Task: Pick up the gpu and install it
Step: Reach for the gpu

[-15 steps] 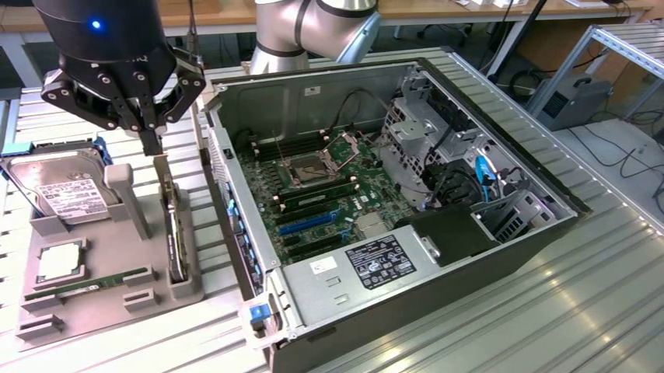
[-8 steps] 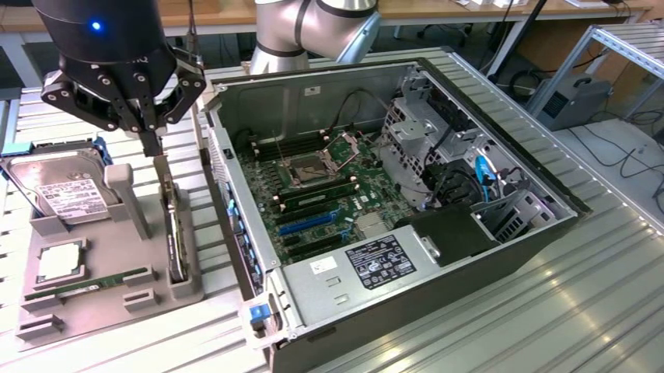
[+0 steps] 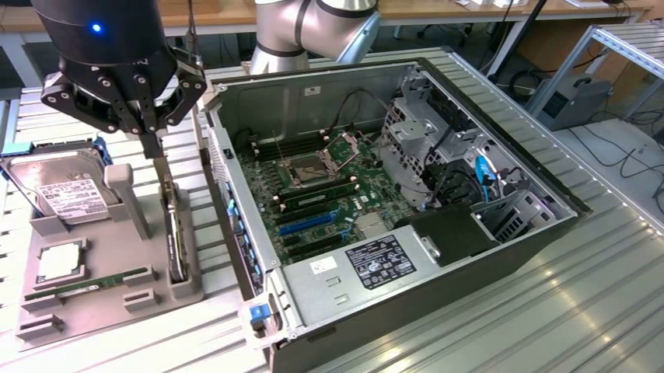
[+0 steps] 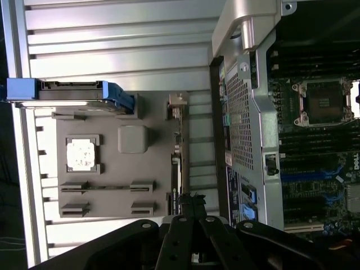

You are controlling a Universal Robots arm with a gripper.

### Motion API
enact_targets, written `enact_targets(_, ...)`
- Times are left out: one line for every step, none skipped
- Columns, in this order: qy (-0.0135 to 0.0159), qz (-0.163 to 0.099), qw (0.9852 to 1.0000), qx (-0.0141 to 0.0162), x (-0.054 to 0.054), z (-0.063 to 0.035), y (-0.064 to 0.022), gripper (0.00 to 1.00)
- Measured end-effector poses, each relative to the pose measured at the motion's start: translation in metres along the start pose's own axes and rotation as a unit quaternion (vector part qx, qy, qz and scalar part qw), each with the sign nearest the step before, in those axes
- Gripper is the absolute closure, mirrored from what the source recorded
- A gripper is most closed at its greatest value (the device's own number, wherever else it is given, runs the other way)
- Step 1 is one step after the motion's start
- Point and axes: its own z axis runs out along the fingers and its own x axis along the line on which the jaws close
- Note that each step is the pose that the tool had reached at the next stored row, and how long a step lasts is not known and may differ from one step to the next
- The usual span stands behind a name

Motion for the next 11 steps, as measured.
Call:
enact_targets(0.0,0.0,1.0,0.0,0.0,0.0,-0.0002,0.89)
enact_targets(0.0,0.0,1.0,0.0001,0.0,0.0,-0.0003,0.89)
enact_targets(0.0,0.0,1.0,0.0003,0.0,0.0,-0.0005,0.89)
enact_targets(0.0,0.0,1.0,0.0004,-0.0001,0.0,-0.0006,0.89)
enact_targets(0.0,0.0,1.0,0.0006,0.0,0.0,-0.0008,0.89)
enact_targets(-0.0001,0.0,1.0,0.0006,-0.0001,0.0,-0.0009,0.89)
enact_targets(-0.0001,0.0,1.0,0.0007,-0.0001,0.0,-0.0011,0.89)
enact_targets(-0.0001,0.0,1.0,0.0008,-0.0001,0.0,-0.0012,0.89)
enact_targets(-0.0001,0.0,1.0,0.0009,-0.0001,0.0,-0.0015,0.89)
enact_targets(-0.0001,0.0,1.0,0.001,-0.0001,0.0,-0.0017,0.89)
enact_targets(-0.0001,0.0,1.0,0.0011,-0.0001,0.0,-0.002,0.89)
